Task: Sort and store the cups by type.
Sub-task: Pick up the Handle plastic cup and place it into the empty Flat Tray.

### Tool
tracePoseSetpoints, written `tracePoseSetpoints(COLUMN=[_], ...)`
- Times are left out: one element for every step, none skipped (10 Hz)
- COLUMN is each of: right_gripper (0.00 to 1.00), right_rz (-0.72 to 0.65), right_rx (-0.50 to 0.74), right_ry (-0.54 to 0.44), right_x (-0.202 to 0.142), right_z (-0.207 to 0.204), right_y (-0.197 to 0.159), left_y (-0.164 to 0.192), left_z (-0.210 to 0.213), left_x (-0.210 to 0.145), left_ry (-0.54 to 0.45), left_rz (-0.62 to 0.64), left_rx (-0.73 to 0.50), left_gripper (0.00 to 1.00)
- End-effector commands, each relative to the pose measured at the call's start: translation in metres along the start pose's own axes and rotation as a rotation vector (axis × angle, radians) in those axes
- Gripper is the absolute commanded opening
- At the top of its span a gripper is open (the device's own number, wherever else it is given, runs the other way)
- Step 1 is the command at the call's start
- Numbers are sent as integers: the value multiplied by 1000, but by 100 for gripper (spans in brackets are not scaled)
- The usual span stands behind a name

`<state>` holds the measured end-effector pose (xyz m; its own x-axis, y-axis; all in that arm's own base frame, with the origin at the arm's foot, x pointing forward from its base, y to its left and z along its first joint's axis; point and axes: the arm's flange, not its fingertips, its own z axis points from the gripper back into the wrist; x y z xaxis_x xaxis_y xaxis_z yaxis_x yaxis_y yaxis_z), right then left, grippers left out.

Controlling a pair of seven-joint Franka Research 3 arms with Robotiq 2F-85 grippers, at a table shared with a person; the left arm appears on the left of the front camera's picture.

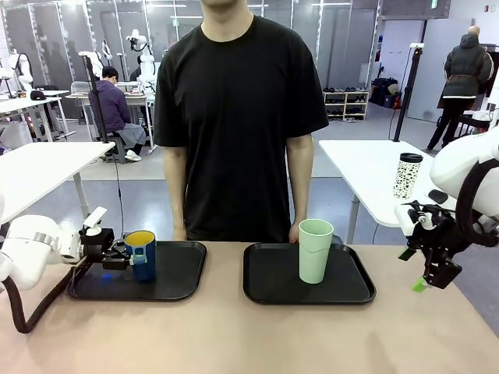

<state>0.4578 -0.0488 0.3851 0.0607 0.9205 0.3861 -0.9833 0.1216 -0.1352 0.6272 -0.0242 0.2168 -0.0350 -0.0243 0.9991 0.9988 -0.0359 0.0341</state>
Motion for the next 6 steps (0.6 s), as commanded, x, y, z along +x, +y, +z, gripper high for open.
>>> tracePoseSetpoints(right_gripper=[100,100,100,100,100,100], right_rz=[7,7,7,7,7,7], right_rx=[0,0,0,0,0,0], right_ry=[9,9,9,9,9,9], right_x=[0,0,0,0,0,0], right_z=[-1,-1,-1,-1,-1,-1], right_y=[1,1,1,1,1,1], left_y=[2,2,2,2,1,0], left_z=[0,1,2,2,3,5], left_x=[-6,-8,-9,-10,-10,-9], left_ry=[-20,0,4,-8,1,4], left_rz=[-4,9,25,51,50,49], left_rx=[-26,-26,-30,-37,-44,-39], left_gripper=[79,79,83,96,100,100])
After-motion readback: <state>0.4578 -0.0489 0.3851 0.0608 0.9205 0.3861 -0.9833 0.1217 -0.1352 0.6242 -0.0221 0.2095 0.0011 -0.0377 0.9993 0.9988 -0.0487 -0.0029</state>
